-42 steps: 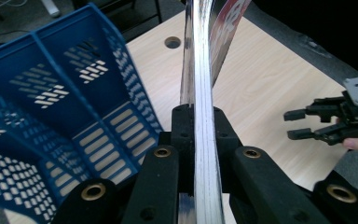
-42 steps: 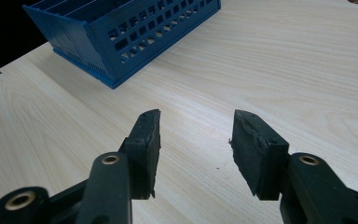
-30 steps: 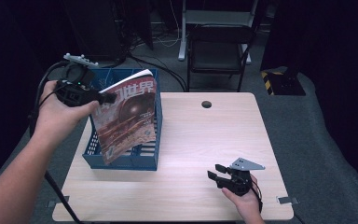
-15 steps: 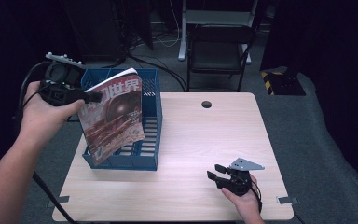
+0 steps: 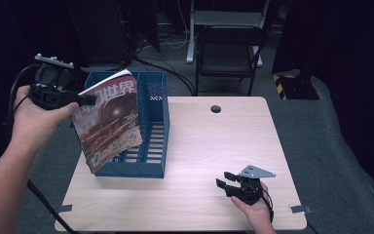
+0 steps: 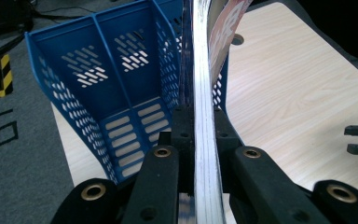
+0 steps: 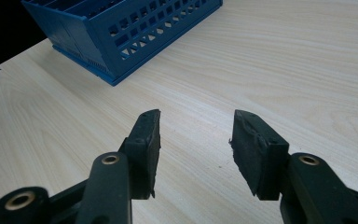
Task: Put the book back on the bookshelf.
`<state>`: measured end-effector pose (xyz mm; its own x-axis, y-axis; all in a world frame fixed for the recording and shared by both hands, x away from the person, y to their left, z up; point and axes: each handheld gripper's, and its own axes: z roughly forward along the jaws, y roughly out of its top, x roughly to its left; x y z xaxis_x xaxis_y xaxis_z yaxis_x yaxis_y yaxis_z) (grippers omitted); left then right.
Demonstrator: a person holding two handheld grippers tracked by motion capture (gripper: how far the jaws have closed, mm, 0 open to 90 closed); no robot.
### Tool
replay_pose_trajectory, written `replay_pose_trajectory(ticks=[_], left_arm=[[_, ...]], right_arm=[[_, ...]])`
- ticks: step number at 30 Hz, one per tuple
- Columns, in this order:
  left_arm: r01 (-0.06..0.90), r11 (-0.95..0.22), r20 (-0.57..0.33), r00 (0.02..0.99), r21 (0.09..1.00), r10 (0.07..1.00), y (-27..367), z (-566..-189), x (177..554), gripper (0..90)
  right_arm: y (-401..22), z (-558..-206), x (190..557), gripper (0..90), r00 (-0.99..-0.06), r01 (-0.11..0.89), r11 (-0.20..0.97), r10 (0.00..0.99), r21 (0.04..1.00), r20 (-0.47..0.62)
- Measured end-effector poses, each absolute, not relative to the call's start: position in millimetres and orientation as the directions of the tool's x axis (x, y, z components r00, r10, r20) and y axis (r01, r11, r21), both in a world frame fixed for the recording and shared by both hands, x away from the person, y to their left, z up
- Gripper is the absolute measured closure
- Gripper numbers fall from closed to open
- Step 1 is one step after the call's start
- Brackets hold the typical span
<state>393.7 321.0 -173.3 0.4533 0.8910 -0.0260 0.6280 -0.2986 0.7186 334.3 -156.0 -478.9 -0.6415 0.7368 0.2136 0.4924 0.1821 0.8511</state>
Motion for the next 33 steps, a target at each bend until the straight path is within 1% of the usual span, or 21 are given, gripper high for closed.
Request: replay_pose_trajectory(ticks=[10,16,19,26,33], left_arm=[[0.644,-0.257,-0.02,0.39,0.72,0.921,328,-174,400,83.5],[0.646,-0.228,-0.009,0.343,0.728,0.939,325,-178,407,83.6],[0.648,-0.239,0.002,0.344,0.723,0.939,325,-179,412,83.6],[0.66,-0.201,-0.021,0.312,0.724,0.95,321,-182,424,83.5],[0.663,-0.151,-0.036,0.259,0.733,0.965,319,-186,433,83.6]], right_arm=[[-156,-479,334,51.9,-0.642,0.491,0.181,0.736,0.852,0.213],[-157,-477,333,51.7,-0.647,0.48,0.183,0.735,0.858,0.205],[-158,-477,334,51.8,-0.646,0.485,0.183,0.734,0.855,0.209],[-158,-477,334,51.7,-0.649,0.485,0.187,0.732,0.854,0.208],[-158,-477,333,51.7,-0.65,0.482,0.186,0.731,0.856,0.207]])
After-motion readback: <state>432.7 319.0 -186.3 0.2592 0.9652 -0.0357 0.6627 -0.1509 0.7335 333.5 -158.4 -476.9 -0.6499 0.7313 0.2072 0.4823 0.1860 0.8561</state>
